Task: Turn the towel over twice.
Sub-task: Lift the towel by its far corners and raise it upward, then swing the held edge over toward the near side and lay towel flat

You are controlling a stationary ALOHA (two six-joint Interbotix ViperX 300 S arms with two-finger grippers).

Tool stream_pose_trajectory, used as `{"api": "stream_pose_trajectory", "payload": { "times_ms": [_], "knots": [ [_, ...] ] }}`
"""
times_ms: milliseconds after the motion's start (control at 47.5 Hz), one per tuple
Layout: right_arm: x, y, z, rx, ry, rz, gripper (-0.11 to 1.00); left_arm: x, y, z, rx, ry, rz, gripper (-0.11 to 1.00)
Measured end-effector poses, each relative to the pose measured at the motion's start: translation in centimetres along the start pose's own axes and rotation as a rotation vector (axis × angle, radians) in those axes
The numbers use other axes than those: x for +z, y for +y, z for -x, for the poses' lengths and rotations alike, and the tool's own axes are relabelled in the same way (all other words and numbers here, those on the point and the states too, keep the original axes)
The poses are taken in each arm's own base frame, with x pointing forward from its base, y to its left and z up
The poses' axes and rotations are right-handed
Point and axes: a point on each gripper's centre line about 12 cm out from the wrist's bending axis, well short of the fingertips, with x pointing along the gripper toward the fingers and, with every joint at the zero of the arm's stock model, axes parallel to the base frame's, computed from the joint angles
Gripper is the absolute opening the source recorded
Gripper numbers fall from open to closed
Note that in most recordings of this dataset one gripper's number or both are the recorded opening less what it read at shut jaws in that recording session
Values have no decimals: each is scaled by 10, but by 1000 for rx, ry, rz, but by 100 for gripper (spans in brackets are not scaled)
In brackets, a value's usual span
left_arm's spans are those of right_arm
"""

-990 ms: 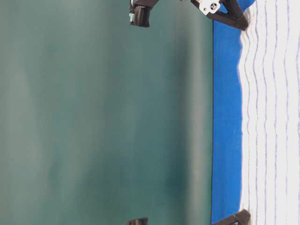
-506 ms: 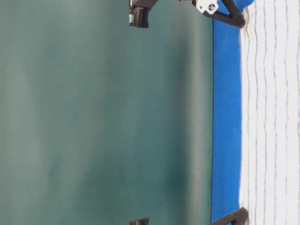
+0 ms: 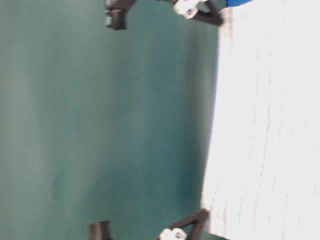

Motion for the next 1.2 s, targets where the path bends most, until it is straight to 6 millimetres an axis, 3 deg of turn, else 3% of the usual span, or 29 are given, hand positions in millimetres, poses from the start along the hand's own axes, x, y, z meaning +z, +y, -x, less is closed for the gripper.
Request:
{"api": "stream_pose_trajectory", "payload": {
  "times_ms": [358,611,737,969,1201],
  "knots": [
    [61,-29,27,-130,-112,50,5,59,33,34,93,-171,-2,3],
    [111,-44,71,-240,-210,65,5,90,40,54,120,-278,-2,3],
    [124,-39,93,-243,-265,76,5,104,41,69,132,-342,-6,3],
    [123,-9,119,-205,-281,107,5,112,30,88,106,-401,-16,3],
    [94,36,128,-141,-153,139,5,105,-7,104,-7,-427,-53,3]
  ]
}}
